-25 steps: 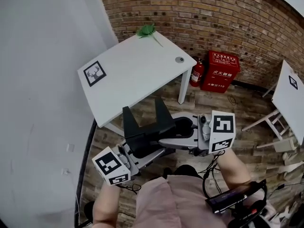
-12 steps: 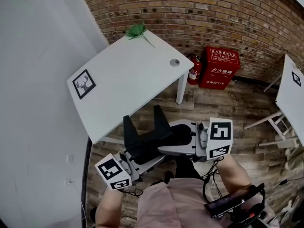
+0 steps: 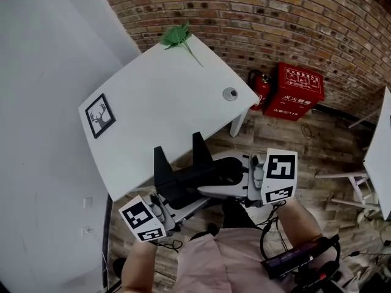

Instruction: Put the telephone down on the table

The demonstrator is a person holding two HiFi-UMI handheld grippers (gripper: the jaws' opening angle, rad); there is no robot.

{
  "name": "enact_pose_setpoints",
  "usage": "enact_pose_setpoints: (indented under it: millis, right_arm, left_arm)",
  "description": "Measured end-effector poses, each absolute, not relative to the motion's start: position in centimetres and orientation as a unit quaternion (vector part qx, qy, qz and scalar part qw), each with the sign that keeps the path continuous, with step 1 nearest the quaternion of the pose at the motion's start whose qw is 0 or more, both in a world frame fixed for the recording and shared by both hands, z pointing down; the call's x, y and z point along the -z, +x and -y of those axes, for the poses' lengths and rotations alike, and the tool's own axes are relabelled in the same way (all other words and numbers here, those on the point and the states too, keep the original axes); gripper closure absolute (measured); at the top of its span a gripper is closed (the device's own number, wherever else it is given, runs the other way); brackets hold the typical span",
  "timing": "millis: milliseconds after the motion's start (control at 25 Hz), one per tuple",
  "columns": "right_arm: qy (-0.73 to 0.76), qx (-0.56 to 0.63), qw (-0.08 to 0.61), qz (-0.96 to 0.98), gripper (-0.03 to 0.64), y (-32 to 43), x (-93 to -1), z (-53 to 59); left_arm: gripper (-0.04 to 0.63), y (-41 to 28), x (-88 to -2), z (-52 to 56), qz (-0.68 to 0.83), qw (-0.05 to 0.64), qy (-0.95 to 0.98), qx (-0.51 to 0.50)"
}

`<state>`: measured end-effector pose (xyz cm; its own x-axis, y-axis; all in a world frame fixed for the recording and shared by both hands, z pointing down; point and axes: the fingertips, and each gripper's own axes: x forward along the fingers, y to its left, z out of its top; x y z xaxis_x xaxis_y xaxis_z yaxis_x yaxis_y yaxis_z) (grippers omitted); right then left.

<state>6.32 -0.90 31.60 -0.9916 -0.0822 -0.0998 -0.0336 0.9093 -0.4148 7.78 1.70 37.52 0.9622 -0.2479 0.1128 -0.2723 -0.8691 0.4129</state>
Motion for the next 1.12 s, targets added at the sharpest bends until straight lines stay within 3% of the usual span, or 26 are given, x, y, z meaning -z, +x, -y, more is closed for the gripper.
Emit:
enact_pose_setpoints:
  millis: [520, 1120]
  right_arm:
    - [0.054, 0.198, 0.049, -0.978, 0.437, 6.0, -28.1, 9.9]
    - [0.109, 0.181, 0.015, -0.977, 0.437, -3.2, -27.5, 16.7]
  left_arm:
    - [0.431, 7.7, -34.3, 7.9, 0.219, 0.2, 0.955, -0.017]
    - [0.431, -0.9, -33.9, 15.0, 0.27, 0.185, 0.945, 0.02]
